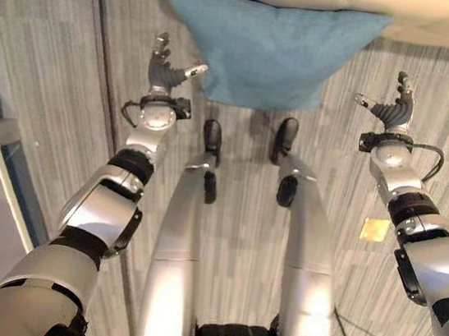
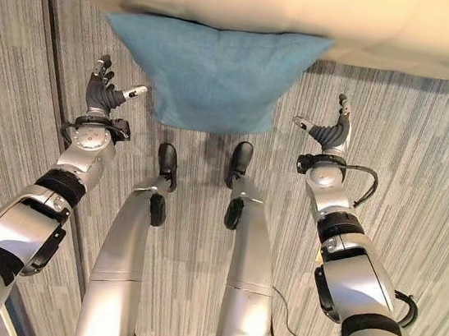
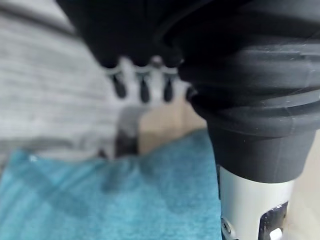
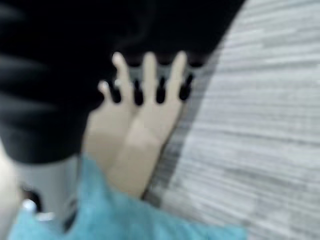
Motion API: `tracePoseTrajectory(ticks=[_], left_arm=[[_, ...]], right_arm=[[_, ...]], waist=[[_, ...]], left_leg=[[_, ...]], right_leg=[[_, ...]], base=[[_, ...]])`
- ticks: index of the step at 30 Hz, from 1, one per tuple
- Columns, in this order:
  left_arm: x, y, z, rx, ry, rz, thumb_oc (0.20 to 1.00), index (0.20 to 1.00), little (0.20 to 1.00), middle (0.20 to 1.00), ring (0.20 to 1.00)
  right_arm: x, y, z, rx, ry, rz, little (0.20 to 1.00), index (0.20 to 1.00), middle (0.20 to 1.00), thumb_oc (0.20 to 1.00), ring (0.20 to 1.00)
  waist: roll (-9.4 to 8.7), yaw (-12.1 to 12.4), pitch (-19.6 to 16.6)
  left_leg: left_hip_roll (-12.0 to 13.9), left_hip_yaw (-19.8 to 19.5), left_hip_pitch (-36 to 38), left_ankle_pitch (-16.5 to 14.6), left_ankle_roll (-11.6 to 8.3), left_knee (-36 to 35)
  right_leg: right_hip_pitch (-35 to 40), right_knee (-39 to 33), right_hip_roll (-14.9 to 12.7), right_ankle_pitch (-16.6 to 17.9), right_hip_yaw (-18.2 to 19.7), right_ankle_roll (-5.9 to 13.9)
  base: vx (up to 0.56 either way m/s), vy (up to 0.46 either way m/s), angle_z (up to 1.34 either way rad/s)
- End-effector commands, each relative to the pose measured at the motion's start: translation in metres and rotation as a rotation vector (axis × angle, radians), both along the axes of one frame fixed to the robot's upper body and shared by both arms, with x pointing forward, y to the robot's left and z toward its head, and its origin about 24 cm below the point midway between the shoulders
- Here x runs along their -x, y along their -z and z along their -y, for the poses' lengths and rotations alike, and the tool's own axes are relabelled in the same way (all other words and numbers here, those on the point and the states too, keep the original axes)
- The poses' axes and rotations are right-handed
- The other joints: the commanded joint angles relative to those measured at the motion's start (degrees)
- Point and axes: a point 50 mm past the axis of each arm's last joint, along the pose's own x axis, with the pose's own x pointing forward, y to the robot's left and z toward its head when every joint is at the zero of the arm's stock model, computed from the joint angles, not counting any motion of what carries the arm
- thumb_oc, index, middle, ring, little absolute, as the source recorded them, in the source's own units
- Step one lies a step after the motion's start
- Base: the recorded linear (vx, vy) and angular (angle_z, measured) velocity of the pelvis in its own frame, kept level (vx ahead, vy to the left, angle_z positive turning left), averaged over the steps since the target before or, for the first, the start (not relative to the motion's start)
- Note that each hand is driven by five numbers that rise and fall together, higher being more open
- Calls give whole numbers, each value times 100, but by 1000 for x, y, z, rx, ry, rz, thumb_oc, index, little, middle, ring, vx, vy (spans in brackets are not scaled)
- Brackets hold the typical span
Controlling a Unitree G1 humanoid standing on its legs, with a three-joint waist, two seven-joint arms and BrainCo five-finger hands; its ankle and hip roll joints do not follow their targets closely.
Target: Pick up all the scattered cushions and arrange them neatly on the sofa.
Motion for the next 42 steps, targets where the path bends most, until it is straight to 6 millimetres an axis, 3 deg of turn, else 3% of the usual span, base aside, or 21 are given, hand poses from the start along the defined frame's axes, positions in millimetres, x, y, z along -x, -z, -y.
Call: tracePoseTrajectory(ticks=[1, 3, 4, 9, 14, 19, 23, 25, 27, 28, 32, 33, 34, 36, 37, 38, 39, 40, 42], left_arm=[[8, 16, -12, 53, -72, -13, 1000, 1000, 1000, 1000, 1000], [6, 11, -11, 61, -65, 2, 1000, 1000, 1000, 1000, 1000], [4, -2, -7, 75, -50, 47, 1000, 1000, 1000, 1000, 1000], [-1, -30, -2, 63, -33, 117, 1000, 1000, 1000, 1000, 1000], [-3, -46, 3, 40, -21, 153, 1000, 1000, 1000, 1000, 1000], [-8, -91, 25, -11, 17, 247, 1000, 1000, 1000, 1000, 1000], [-8, -110, 37, -26, 39, 294, 1000, 1000, 1000, 1000, 1000], [-8, -120, 44, -38, 53, 314, 1000, 1000, 1000, 1000, 1000], [-8, -131, 61, -33, 90, 338, 1000, 1000, 1000, 1000, 1000], [-8, -131, 61, -34, 90, 338, 1000, 1000, 1000, 1000, 1000], [-5, -139, 86, 3, 171, 374, 1000, 1000, 1000, 1000, 1000], [-5, -139, 86, 3, 171, 374, 1000, 1000, 1000, 1000, 1000], [-4, -139, 93, 30, 199, 386, 1000, 1000, 1000, 1000, 1000], [-2, -142, 98, 54, 223, 402, 1000, 1000, 1000, 1000, 1000], [0, -143, 101, 71, 236, 414, 542, 542, 542, 542, 542], [1, -144, 104, 78, 248, 421, 395, 395, 395, 395, 395], [2, -145, 106, 85, 263, 430, 200, 200, 200, 200, 200], [4, -145, 108, 95, 281, 443, 200, 200, 200, 200, 200], [6, -144, 106, 115, 292, 461, 200, 200, 200, 200, 200]], right_arm=[[7, 12, 7, -23, 15, 11, 1000, 1000, 1000, 1000, 1000], [7, 7, 8, -24, 13, 27, 1000, 1000, 1000, 1000, 1000], [4, -4, 7, -28, 6, 59, 1000, 1000, 1000, 1000, 1000], [-1, -33, -1, -8, -30, 145, 1000, 1000, 1000, 1000, 1000], [-3, -55, -9, 8, -56, 207, 1000, 1000, 1000, 1000, 1000], [-10, -93, -30, 37, -101, 288, 1000, 1000, 1000, 1000, 1000], [-11, -111, -44, 34, -137, 329, 1000, 1000, 1000, 1000, 1000], [-12, -118, -56, 36, -168, 343, 1000, 1000, 1000, 1000, 1000], [-13, -123, -88, -15, -266, 353, 1000, 1000, 1000, 1000, 1000], [-13, -123, -88, -15, -267, 354, 1000, 1000, 1000, 1000, 1000], [-10, -124, -139, -69, -441, 343, 1000, 1000, 1000, 1000, 1000], [-10, -124, -139, -70, -442, 343, 1000, 1000, 1000, 1000, 1000], [-7, -124, -156, -73, -511, 343, 1000, 1000, 1000, 1000, 1000], [-3, -126, -167, -93, -555, 353, 1000, 1000, 1000, 1000, 1000], [0, -129, -176, -98, -593, 364, 937, 937, 937, 937, 937], [2, -130, -181, -104, -614, 372, 539, 539, 539, 539, 539], [4, -132, -185, -110, -637, 381, 347, 347, 347, 347, 347], [7, -135, -189, -109, -663, 395, 200, 200, 200, 200, 200], [11, -138, -192, -100, -690, 416, 200, 200, 200, 200, 200]], waist=[[115, -43, -751], [113, -51, -754], [114, -60, -737], [106, -93, -710], [92, -110, -686], [118, -114, -573], [145, -98, -516], [161, -80, -493], [190, -53, -477], [190, -55, -482], [252, 27, -517], [252, 23, -520], [263, 48, -542], [270, 65, -551], [273, 67, -572], [273, 70, -579], [277, 72, -598], [272, 78, -614], [261, 91, -647]], left_leg=[[-52, -545, -336, -157, -283, -100], [-46, -537, -417, -155, -286, -82], [-61, -555, -598, -153, -288, -30], [-71, -559, -1025, -186, -280, 210], [-78, -543, -1277, -224, -261, 373], [-113, -558, -1727, -269, -214, 639], [-132, -561, -1906, -284, -197, 742], [-135, -578, -1994, -282, -189, 791], [-162, -586, -2136, -275, -175, 892], [-162, -587, -2146, -277, -175, 897], [-190, -616, -2196, -234, -175, 893], [-191, -618, -2198, -234, -175, 893], [-205, -621, -2213, -210, -180, 877], [-208, -634, -2223, -197, -188, 866], [-210, -643, -2221, -173, -196, 834], [-215, -653, -2218, -157, -201, 827], [-219, -662, -2221, -142, -209, 810], [-221, -668, -2216, -126, -211, 789], [-214, -685, -2199, -98, -222, 735]], right_leg=[[-95, -218, -283, -157, 138, 709], [-185, -188, -282, -159, 144, 709], [-364, -123, -278, -183, 143, 708], [-848, 179, -256, -256, 174, 674], [-1144, 362, -235, -292, 198, 669], [-1635, 665, -218, -347, 241, 660], [-1839, 765, -192, -359, 260, 663], [-1927, 814, -187, -361, 264, 656], [-2058, 902, -165, -356, 248, 637], [-2068, 907, -166, -358, 248, 637], [-2148, 948, -131, -356, 224, 618], [-2150, 948, -132, -356, 223, 618], [-2165, 955, -123, -364, 194, 613], [-2171, 946, -122, -361, 189, 615], [-2171, 937, -118, -357, 175, 615], [-2171, 933, -116, -356, 162, 615], [-2171, 922, -112, -353, 151, 611], [-2169, 928, -98, -351, 148, 606], [-2160, 914, -93, -342, 117, 609]], base=[[50, -8, 0], [1, -21, 0], [2, -41, 1], [13, -3, 0], [5, -1, -1], [34, -11, -2], [8, -2, 0], [0, 0, 0], [37, -29, -4], [0, 0, 0], [0, 0, 0], [0, 0, 0], [0, 0, 0], [0, 0, 0], [0, 0, 0], [0, 0, 0], [0, 0, 0], [0, 0, 0], [0, 0, 0]])
